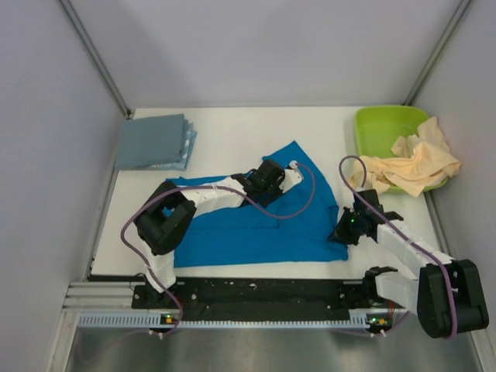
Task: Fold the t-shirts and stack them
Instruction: Fold the flattened tshirt in 1/3 of the way, then grap the side of the flattened tshirt furthest away from the robot with both arms
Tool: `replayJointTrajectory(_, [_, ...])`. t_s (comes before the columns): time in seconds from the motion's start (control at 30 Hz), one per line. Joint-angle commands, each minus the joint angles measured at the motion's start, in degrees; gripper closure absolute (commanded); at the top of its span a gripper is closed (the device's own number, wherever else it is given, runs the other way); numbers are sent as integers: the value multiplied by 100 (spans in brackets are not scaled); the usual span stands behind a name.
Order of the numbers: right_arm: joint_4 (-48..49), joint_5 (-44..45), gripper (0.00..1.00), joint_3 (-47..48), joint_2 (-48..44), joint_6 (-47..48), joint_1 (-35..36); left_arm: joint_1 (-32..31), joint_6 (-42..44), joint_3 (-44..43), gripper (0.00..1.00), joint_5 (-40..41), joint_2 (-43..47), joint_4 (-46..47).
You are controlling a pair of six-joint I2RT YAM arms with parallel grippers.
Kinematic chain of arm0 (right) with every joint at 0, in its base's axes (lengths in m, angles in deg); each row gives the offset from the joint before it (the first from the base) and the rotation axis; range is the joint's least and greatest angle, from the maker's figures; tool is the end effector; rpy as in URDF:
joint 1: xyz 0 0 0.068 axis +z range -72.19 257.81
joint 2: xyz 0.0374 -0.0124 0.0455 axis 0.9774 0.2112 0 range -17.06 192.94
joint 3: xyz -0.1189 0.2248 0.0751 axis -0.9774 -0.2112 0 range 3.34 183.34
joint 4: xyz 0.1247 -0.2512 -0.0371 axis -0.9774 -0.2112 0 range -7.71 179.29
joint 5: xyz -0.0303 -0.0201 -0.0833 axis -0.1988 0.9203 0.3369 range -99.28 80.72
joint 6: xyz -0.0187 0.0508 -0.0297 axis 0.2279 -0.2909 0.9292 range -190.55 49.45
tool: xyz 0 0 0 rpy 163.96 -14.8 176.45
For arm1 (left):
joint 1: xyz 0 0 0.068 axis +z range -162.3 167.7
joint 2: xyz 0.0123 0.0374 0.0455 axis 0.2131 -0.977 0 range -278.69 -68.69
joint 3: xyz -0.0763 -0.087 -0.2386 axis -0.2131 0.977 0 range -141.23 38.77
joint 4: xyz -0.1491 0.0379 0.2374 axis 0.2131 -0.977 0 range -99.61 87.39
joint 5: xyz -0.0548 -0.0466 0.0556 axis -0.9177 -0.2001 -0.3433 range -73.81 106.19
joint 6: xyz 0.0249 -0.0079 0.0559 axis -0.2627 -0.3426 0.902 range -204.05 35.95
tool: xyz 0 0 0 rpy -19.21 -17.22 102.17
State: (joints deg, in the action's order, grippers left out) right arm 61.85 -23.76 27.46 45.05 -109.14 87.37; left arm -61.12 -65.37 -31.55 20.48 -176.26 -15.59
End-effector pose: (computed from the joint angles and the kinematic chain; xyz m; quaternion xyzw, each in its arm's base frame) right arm 0.1930 0.0445 0.1140 0.2170 0.9451 0.1986 0.1425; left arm 0.2818 -0.3167 0.1508 0.5114 0.7884 -0.0544 0.3374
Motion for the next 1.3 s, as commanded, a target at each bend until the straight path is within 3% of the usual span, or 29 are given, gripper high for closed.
replayJointTrajectory(0.0, [-24, 244, 100, -66, -41, 176, -51, 407, -172, -8, 64, 248, 640, 156])
replayJointTrajectory(0.17, [-191, 279, 100, 908, -374, 746, 2, 767, 171, 54, 64, 37, 1474, -854])
replayJointTrajectory(0.27, [-226, 349, 83, 1865, -375, 1387, 28, 1390, 268, 54, 61, 1, 1966, -1610])
replayJointTrajectory(0.37, [-235, 595, 64, 2788, 141, 1950, 19, 2592, 216, 273, 52, -113, 2379, -1980])
replayJointTrajectory(0.47, [-244, 797, 55, 3693, 1098, 2434, 28, 3490, 224, 554, 48, -122, 2661, -2069])
replayJointTrajectory(0.6, [-673, 1025, 54, 4767, 2321, 2584, 28, 4396, 311, 1002, 50, -113, 2846, -1990])
replayJointTrajectory(0.8, [-701, 1201, 47, 4716, 3183, 3076, 37, 5496, 269, 1443, 49, -288, 2339, -1613])
replayJointTrajectory(1.17, [-288, 1000, 50, 4760, 4529, 3138, 90, 5638, -22, 1522, 42, -1097, 1011, -1216])
replayJointTrajectory(1.23, [-271, 947, 56, 4751, 4643, 3103, 90, 5655, -31, 1469, 49, -1010, 887, -1304])
replayJointTrajectory(1.27, [-262, 895, 63, 4734, 4661, 3094, 98, 5646, -22, 1460, 60, -1001, 852, -1348])
